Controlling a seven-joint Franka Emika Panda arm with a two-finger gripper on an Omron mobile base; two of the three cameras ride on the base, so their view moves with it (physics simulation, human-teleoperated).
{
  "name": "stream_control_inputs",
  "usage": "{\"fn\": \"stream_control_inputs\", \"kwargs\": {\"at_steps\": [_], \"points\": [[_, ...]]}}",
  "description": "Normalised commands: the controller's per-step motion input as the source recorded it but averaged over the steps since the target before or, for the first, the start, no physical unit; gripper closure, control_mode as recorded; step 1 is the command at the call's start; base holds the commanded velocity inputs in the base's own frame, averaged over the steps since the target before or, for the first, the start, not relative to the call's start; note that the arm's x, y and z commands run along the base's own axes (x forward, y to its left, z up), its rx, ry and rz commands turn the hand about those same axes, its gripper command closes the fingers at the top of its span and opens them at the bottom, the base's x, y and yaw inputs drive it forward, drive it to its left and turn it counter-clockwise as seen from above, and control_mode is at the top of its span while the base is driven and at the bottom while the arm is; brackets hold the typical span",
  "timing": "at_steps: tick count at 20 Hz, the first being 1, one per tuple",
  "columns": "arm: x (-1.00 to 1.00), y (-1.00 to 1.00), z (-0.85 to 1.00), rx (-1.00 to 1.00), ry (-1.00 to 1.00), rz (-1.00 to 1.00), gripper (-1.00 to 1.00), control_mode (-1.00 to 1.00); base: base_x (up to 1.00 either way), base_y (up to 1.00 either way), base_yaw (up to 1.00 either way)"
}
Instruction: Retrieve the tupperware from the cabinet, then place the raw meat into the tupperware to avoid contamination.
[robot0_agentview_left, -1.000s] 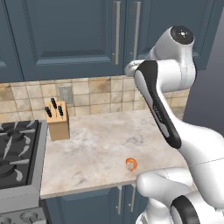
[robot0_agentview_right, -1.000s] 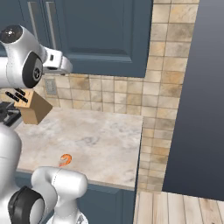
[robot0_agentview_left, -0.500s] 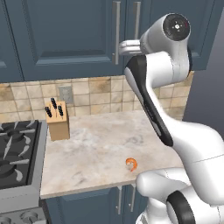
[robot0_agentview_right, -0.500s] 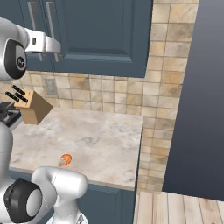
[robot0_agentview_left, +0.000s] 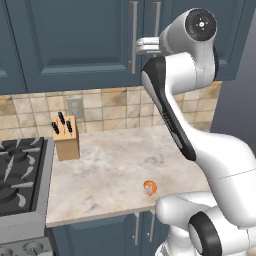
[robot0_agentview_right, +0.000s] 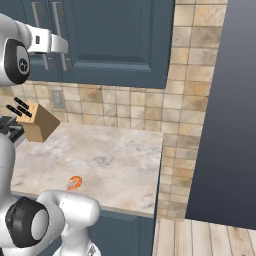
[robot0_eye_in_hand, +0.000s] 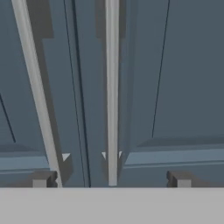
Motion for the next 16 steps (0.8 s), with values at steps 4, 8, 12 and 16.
{"fn": "stream_control_inputs", "kwargs": {"at_steps": [4, 8, 12, 16], "points": [[0.0, 0.0, 0.0, 0.0, 0.0, 0.0, -1.0, -1.0, 0.0, 0.0, 0.0], [0.06, 0.0, 0.0, 0.0, 0.0, 0.0, -1.0, -1.0, 0.0, 0.0, 0.0], [0.22, 0.0, 0.0, 0.0, 0.0, 0.0, -1.0, -1.0, 0.0, 0.0, 0.0], [0.31, 0.0, 0.0, 0.0, 0.01, 0.0, -1.0, -1.0, 0.0, 0.0, 0.0]]}}
